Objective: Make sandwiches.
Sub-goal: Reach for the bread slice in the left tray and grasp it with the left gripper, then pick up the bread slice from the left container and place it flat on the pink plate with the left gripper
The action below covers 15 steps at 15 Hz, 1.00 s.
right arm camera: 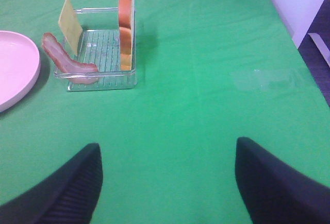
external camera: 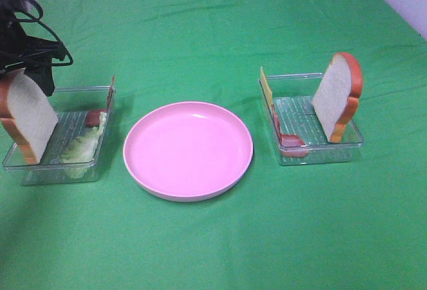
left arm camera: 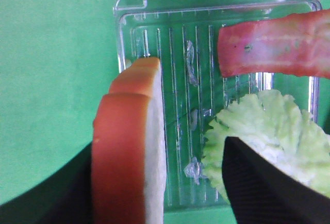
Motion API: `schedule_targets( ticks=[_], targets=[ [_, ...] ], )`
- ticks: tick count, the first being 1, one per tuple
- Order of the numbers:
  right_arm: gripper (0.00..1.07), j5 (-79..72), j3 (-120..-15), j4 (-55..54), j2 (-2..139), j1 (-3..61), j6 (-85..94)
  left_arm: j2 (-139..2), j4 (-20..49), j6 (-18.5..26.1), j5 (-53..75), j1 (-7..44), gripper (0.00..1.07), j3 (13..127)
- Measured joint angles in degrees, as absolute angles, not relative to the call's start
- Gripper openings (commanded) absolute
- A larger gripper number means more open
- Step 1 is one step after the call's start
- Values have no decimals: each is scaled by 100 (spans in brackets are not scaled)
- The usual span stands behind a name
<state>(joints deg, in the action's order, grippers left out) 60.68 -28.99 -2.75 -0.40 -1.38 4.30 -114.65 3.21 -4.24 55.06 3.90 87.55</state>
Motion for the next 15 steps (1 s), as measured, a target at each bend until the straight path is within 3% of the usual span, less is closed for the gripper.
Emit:
schedule_targets(
  ticks=[5, 7, 15],
  targets=[
    [69, 6068, -2899, -275, -40, -138, 430, -11465, 321, -435, 5506, 390, 10, 8755],
    [69, 6068, -2899, -275, -40, -138, 430, -11465, 321, -435, 5529, 390, 1, 8755],
    [69, 6068, -2899, -275, -40, -138, 430, -10124, 418, -304, 6113, 390, 0, 8755]
  ],
)
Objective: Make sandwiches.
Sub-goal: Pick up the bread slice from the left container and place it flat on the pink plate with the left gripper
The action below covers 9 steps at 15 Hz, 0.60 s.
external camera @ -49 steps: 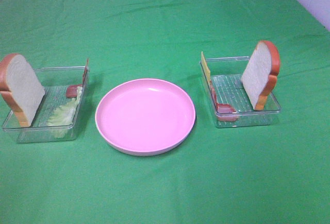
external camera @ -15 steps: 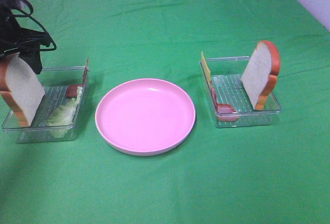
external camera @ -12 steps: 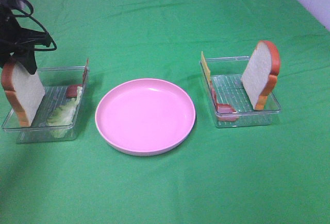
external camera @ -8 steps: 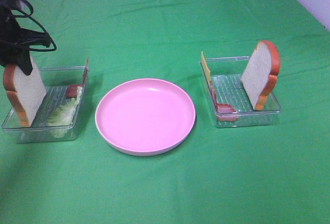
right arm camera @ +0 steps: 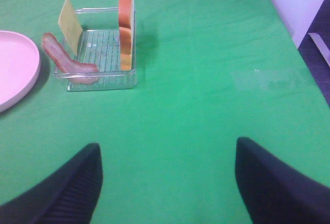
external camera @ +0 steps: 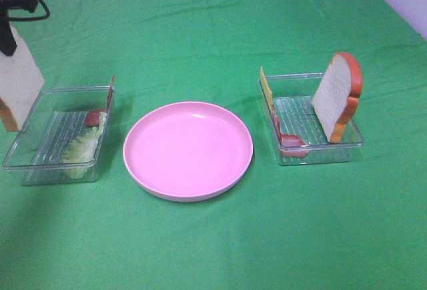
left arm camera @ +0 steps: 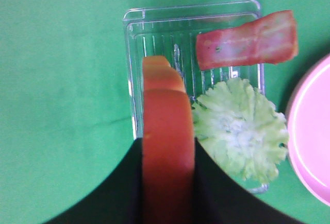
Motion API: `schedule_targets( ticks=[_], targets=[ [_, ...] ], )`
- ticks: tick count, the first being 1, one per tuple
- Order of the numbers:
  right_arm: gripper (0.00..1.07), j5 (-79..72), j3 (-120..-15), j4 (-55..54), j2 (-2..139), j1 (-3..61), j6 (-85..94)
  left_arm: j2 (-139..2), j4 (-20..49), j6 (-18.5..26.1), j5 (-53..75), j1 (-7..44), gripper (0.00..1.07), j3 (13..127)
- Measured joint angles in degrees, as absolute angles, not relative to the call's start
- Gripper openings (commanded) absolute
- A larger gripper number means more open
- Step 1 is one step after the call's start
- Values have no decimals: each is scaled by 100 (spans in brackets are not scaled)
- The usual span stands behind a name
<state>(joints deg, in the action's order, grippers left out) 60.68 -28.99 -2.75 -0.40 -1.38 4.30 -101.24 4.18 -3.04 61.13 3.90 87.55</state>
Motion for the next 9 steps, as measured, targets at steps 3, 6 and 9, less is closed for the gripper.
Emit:
schedule_targets(
  ticks=[3, 6, 9],
  targets=[
    [69, 6068, -2899, -275, -40, -138, 430, -9219, 831, -143, 6429, 390, 0, 8755],
    [69, 6068, -2899, -275, -40, -138, 430, -8766, 1467, 292, 6400, 390, 0, 8761],
    [69, 6068, -2899, -281, -40, -138, 430, -8995, 3524, 1238, 6377, 390, 0, 8766]
  ],
)
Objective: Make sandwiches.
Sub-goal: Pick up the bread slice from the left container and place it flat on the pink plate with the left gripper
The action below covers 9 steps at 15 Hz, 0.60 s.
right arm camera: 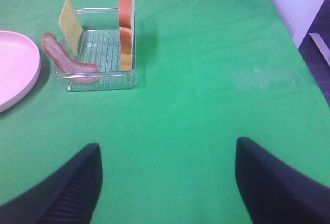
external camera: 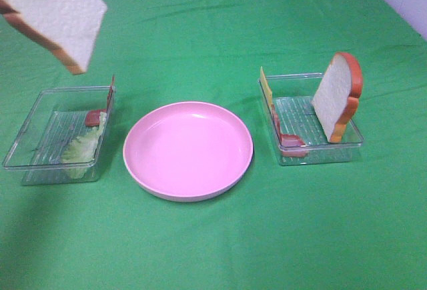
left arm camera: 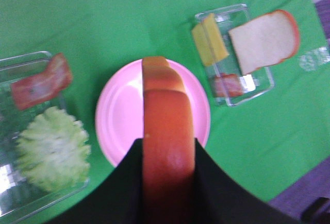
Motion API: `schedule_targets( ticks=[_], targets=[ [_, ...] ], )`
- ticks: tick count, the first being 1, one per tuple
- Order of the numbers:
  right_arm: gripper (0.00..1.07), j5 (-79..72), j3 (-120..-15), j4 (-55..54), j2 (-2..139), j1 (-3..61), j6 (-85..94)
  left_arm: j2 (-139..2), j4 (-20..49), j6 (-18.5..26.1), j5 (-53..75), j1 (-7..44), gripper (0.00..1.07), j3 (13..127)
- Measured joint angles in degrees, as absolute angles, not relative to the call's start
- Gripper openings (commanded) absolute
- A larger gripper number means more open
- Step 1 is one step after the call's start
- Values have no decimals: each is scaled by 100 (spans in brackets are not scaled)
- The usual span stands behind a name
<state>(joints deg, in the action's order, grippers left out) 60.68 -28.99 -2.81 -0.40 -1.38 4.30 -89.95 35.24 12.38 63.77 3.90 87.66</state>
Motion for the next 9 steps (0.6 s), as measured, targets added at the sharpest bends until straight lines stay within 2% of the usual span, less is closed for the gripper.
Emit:
schedule_targets(
  ticks=[2, 3, 9],
  targets=[
    [69, 6068, -2899, -281, -40, -138, 430, -9328, 4223, 1633, 6383, 516, 0, 8766],
    [69, 6068, -2899, -281, -40, -138, 430, -9540, 4332, 1725, 6377, 659, 0, 8766],
    [69, 6068, -2899, -281, -40, -138, 430, -10875, 4372, 1662, 5970, 1530, 0, 8766]
  ],
)
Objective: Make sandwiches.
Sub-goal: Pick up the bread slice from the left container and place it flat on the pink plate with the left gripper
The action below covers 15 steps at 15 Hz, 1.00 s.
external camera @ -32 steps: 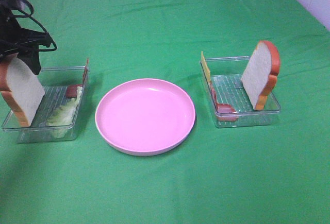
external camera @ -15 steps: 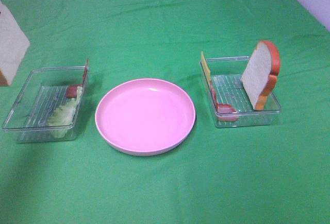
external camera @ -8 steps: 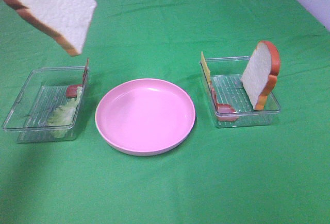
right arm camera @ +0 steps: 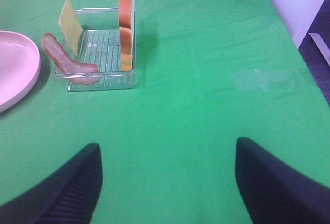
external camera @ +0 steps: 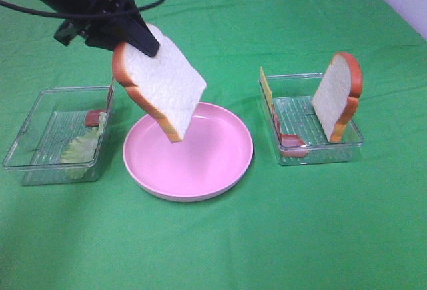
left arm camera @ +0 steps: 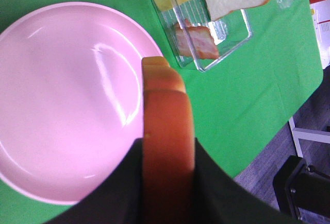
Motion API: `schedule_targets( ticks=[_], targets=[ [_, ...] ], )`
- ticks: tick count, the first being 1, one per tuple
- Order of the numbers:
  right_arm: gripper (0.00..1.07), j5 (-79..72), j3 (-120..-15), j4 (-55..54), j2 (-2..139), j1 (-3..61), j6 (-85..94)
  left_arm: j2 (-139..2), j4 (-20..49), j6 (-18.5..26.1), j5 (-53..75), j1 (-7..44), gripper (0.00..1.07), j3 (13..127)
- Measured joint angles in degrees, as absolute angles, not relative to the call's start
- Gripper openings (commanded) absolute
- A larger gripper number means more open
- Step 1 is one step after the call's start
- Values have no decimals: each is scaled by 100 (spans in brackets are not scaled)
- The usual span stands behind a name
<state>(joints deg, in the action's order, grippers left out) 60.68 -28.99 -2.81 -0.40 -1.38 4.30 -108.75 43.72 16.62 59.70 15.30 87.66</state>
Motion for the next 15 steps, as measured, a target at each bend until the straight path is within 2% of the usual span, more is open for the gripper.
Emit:
schedule_targets(
  ticks=[3, 6, 15],
  targets=[
    [69, 6068, -2899, -281, -40, -138, 430, -11585, 4372, 1387, 5283, 1960, 0, 8766],
    [69, 6068, -2899, -281, -40, -138, 430, -11849, 4446, 1163, 5076, 2114, 0, 8766],
    [69, 6068, -2899, -281, -40, -138, 430, -12342, 4710, 1083, 5031, 2137, 0, 8766]
  ],
)
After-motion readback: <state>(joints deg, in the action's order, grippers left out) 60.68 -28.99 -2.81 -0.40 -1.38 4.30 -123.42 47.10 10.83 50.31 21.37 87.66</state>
